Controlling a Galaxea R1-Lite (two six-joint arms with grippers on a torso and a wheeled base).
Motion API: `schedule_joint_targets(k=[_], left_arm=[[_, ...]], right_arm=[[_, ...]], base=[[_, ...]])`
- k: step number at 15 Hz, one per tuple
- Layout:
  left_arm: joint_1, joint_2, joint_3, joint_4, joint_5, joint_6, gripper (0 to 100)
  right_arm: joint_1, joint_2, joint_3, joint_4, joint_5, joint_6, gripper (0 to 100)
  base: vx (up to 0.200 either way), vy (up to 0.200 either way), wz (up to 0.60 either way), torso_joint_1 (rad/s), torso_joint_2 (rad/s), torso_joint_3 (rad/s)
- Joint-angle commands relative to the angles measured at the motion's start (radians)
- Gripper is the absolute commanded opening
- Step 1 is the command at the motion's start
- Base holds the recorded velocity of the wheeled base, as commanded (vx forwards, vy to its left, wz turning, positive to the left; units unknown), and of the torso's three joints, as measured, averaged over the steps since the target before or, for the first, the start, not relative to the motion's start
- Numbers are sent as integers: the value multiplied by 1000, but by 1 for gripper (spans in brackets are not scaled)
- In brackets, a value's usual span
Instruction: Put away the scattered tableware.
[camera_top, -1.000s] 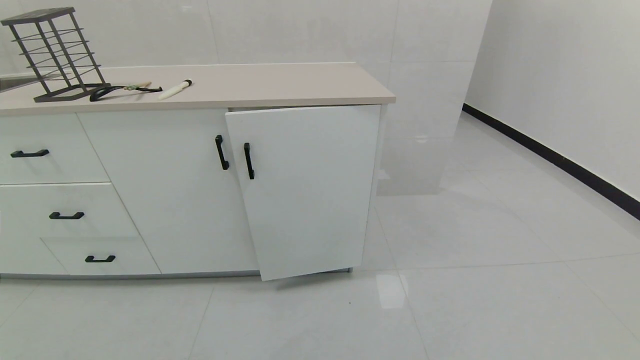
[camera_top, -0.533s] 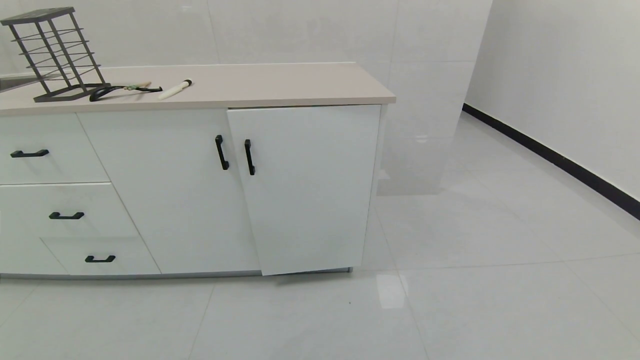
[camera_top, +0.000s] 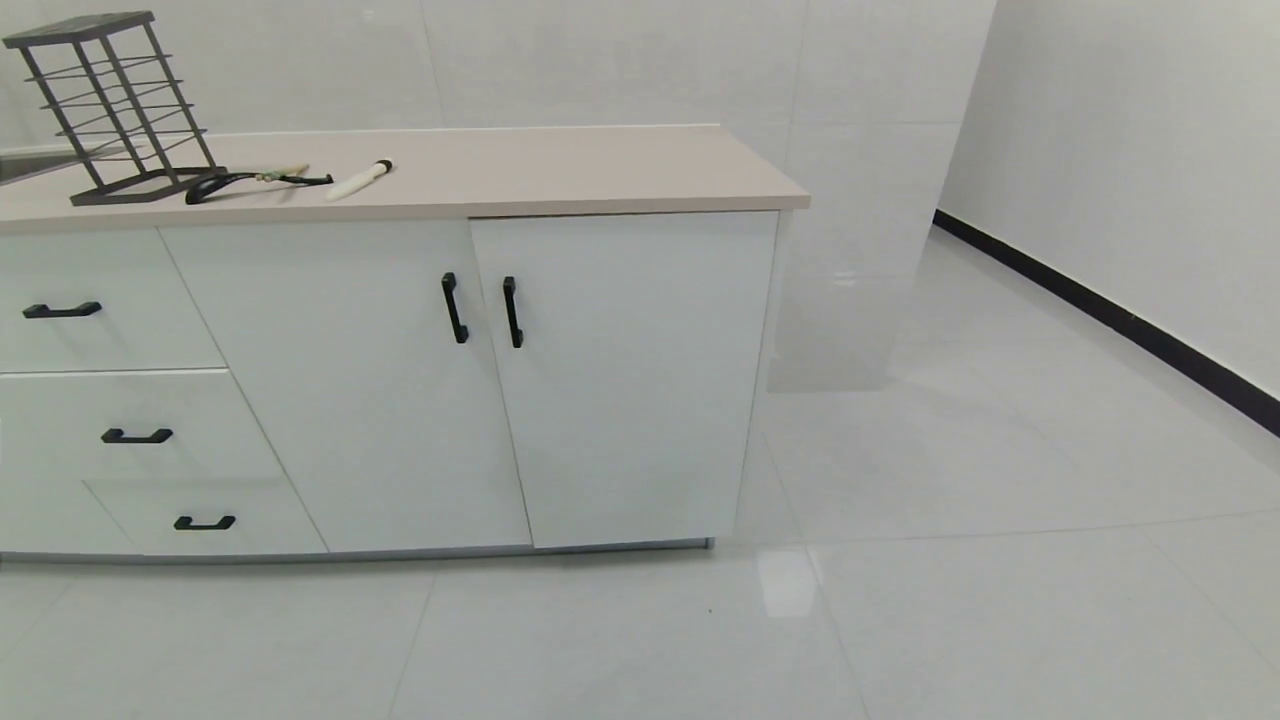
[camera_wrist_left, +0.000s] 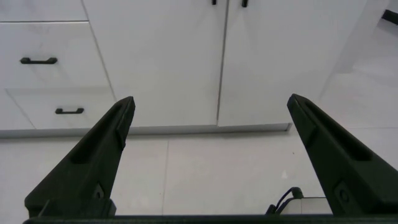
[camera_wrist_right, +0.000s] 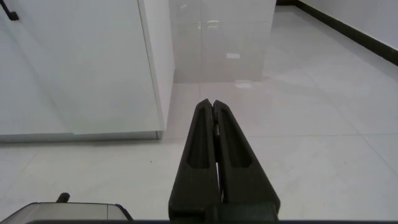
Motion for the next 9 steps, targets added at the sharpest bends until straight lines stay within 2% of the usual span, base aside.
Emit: schedule_joint_targets(k=[1, 9], left_arm=[[0, 1, 0, -1, -1, 0, 100], [0, 1, 0, -1, 1, 0, 100]], right_arm=[[0, 4, 0, 1, 0, 1, 0], [0, 4, 0, 1, 0, 2, 0]], base=[[0, 200, 0, 2, 2, 12], [200, 200, 0, 3, 0, 2]])
